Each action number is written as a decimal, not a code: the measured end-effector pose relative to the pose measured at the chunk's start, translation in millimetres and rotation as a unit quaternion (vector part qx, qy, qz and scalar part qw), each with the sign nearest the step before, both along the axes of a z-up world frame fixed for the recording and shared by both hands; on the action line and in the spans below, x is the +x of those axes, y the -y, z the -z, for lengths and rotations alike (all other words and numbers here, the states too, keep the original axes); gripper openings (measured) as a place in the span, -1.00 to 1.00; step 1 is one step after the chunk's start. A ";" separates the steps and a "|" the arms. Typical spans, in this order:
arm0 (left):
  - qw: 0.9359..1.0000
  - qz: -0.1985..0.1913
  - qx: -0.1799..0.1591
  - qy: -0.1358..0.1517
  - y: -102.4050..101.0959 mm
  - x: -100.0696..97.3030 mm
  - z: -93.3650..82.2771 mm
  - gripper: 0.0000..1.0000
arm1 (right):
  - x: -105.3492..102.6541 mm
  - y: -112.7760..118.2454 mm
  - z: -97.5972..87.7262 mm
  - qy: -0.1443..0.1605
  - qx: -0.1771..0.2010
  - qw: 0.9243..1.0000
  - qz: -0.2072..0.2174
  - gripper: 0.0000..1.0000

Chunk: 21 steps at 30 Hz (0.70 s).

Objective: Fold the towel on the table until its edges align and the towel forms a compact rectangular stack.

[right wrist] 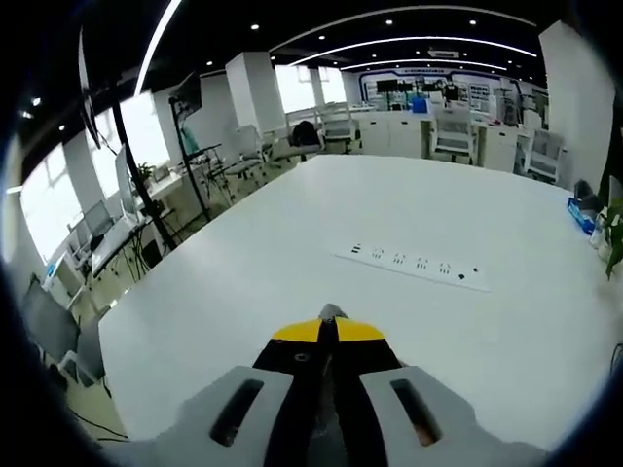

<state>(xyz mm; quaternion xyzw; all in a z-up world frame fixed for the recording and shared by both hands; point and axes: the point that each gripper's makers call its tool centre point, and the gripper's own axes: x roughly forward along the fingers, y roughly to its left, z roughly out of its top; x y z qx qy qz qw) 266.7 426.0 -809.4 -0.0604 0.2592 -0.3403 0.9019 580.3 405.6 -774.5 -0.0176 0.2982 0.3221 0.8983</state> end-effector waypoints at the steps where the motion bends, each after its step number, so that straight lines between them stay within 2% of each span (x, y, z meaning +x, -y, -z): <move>1: 1.000 -0.009 -0.009 -0.002 -1.8 1.1 -0.4 -0.95 | 0.2 -0.5 0.4 0.001 0.000 1.000 0.001 -1.00; 6: 0.999 -0.033 -0.025 -0.030 -12.3 2.5 12.2 -0.95 | -1.9 -5.6 14.6 -0.010 0.000 1.000 0.006 -1.00; 10: 0.998 -0.039 -0.017 -0.054 -17.8 1.5 27.4 -0.95 | -0.3 -11.6 32.2 -0.024 -0.005 1.000 0.007 -1.00; 11: 0.997 -0.043 -0.021 -0.060 -19.5 2.2 31.9 -0.95 | -1.0 -12.0 37.0 -0.027 -0.016 1.000 0.005 -1.00; 12: 0.996 -0.049 -0.027 -0.066 -20.6 3.0 34.0 -0.95 | -0.9 -11.7 43.3 -0.018 -0.044 0.999 -0.005 -1.00; 13: 0.995 -0.058 -0.042 -0.073 -21.0 4.3 34.2 -0.95 | -1.1 -14.4 46.3 -0.018 -0.046 0.999 -0.005 -1.00; 18: 0.994 -0.063 -0.041 -0.074 -24.6 6.9 37.6 -0.95 | 1.5 -27.8 60.2 -0.039 -0.032 0.999 0.008 -1.00; 21: 0.993 -0.065 -0.052 -0.084 -25.1 5.9 44.1 -0.95 | 1.9 -35.8 68.3 -0.047 -0.030 0.998 0.006 -1.00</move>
